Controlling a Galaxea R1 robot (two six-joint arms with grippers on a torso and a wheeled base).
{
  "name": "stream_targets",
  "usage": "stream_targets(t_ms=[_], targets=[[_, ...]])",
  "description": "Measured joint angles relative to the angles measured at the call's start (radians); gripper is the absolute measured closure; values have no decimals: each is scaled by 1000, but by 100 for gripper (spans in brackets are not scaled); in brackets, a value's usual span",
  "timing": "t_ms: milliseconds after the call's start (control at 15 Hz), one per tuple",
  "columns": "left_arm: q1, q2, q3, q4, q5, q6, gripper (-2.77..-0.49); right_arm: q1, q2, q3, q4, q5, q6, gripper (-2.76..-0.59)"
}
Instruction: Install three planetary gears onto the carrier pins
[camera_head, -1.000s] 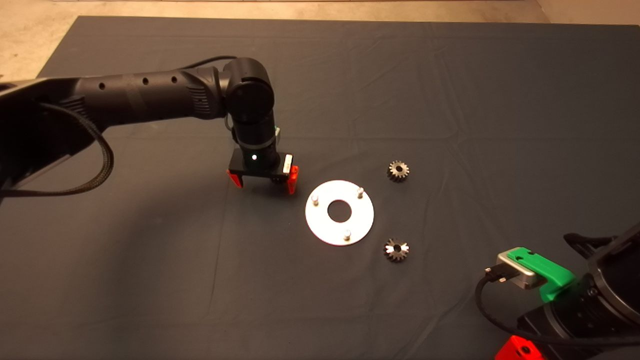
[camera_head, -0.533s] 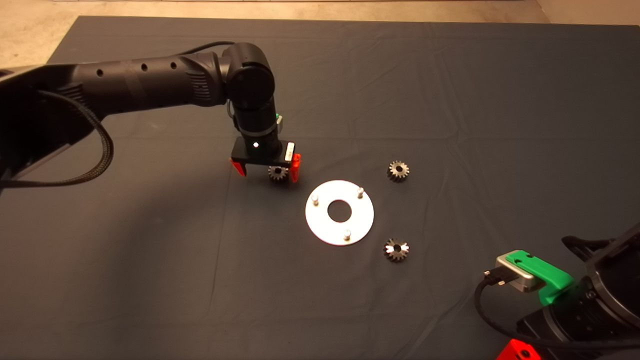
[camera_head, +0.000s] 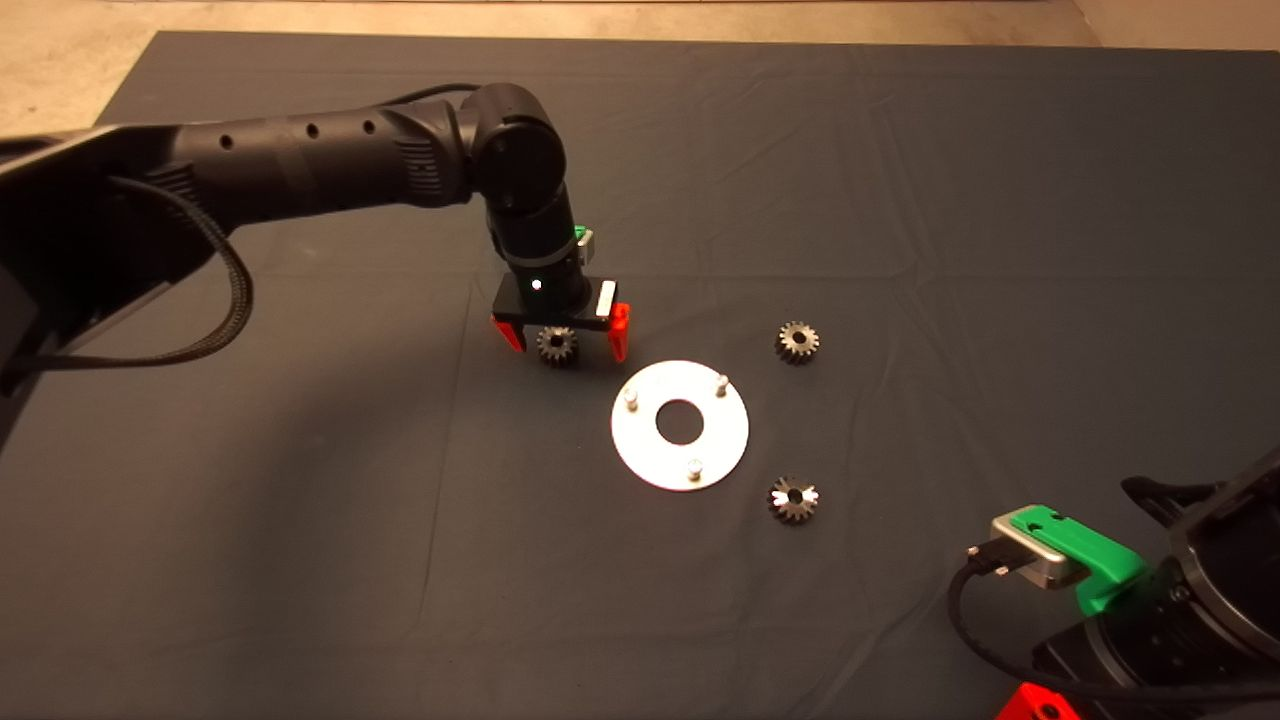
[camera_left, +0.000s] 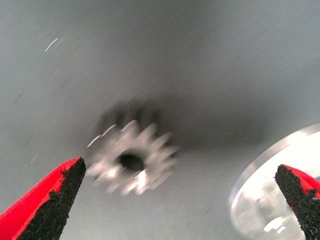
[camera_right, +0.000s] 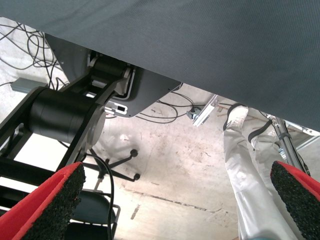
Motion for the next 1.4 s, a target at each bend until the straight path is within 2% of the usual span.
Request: stream_targets(t_ms=[133, 333, 467, 533, 600, 667, 733, 1000, 1067, 1200, 1400], targets=[[0, 19, -32, -2, 3, 20, -275, -2, 0, 0, 0, 0, 0, -276], [0, 18, -35, -7, 3, 26, -275, -5, 0, 0, 0, -1, 0, -276], [0, 17, -36, -7, 13, 26, -275, -5, 0, 0, 0, 0, 0, -276], [0, 17, -37, -7, 25, 26, -275, -5, 0, 0, 0, 0, 0, -276], [0, 18, -40, -7, 50, 26, -275, -5, 0, 0, 0, 0, 0, -276], [0, 18, -46, -8, 86, 26, -275, -5, 0, 0, 0, 0, 0, -276], [0, 18, -57, -10, 106, 26, -275, -5, 0, 0, 0, 0, 0, -276], [2, 24, -74, -10, 113, 31, -275, -5, 0, 0, 0, 0, 0, -276], [3, 32, -74, -10, 113, 50, -274, -5, 0, 0, 0, 0, 0, -276], [2, 56, -74, -10, 111, 71, -267, -5, 0, 0, 0, 0, 0, -276], [2, 65, -73, -11, 105, 71, -267, -5, 0, 0, 0, 0, 2, -276]])
